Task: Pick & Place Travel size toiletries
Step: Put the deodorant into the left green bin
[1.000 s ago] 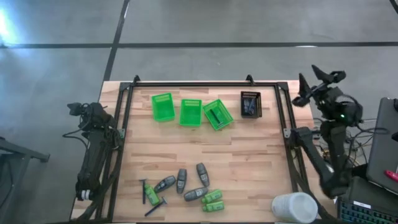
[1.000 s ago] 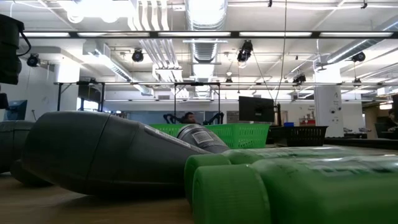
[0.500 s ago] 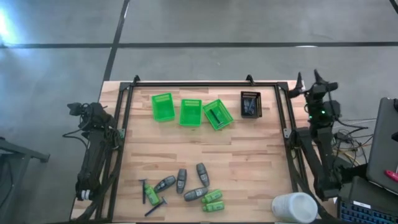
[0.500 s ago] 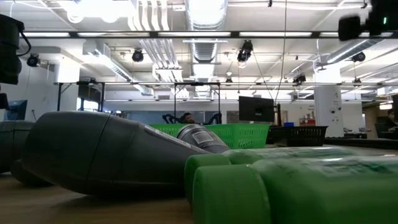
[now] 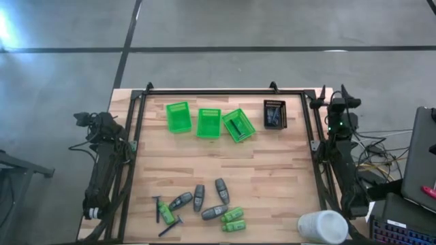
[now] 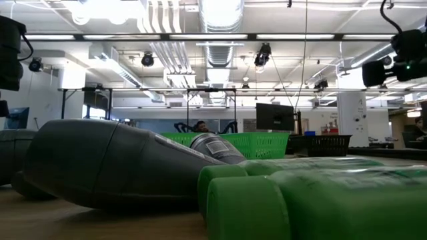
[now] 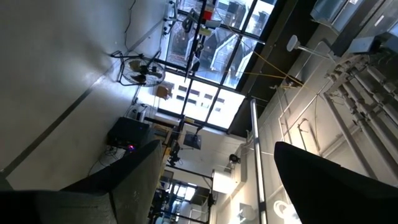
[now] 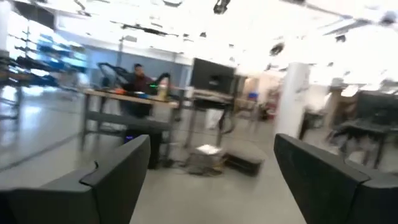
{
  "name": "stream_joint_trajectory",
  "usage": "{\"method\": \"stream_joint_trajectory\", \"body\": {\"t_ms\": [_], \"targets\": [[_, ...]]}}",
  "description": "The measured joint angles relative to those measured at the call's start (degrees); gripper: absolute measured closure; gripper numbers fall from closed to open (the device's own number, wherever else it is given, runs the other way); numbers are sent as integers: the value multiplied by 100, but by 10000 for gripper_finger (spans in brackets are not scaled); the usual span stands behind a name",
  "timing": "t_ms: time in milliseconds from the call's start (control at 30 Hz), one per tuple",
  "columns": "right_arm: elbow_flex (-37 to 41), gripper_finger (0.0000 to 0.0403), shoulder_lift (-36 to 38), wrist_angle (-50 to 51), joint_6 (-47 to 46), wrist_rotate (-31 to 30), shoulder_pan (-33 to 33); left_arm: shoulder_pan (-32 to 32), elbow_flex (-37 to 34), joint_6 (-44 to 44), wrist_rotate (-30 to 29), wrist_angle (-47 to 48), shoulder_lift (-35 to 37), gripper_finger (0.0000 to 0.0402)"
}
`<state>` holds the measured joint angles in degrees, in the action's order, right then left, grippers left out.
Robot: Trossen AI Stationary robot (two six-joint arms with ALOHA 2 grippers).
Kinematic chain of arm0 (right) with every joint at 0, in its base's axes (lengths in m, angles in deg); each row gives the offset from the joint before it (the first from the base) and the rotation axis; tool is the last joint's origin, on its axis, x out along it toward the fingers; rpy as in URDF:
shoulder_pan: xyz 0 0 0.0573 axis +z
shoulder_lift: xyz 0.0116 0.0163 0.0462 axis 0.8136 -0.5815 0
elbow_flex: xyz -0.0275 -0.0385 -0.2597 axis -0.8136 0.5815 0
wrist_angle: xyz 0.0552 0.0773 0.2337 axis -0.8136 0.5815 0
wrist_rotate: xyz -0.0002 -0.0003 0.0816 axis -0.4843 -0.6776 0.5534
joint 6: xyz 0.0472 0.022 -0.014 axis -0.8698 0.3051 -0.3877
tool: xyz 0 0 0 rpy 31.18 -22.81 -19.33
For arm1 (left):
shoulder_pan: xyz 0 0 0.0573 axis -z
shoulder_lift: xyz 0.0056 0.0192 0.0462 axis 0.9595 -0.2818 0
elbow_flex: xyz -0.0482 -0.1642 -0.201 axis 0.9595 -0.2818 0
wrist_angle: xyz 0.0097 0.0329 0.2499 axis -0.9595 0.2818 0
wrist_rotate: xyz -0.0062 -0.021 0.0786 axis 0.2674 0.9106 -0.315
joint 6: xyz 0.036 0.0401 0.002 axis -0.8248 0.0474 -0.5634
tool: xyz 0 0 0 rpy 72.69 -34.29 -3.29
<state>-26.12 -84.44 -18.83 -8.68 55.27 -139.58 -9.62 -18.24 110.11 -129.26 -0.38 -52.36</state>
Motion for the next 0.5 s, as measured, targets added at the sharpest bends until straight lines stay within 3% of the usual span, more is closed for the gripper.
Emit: {"method": "stream_joint_trajectory", "body": {"t_ms": [267,500], "targets": [[6,42,-56,106,176,-198,52,-1,0,0,-1,-1,0,86],[6,55,-260,118,176,-198,47,1,0,0,-1,-2,0,86]]}}
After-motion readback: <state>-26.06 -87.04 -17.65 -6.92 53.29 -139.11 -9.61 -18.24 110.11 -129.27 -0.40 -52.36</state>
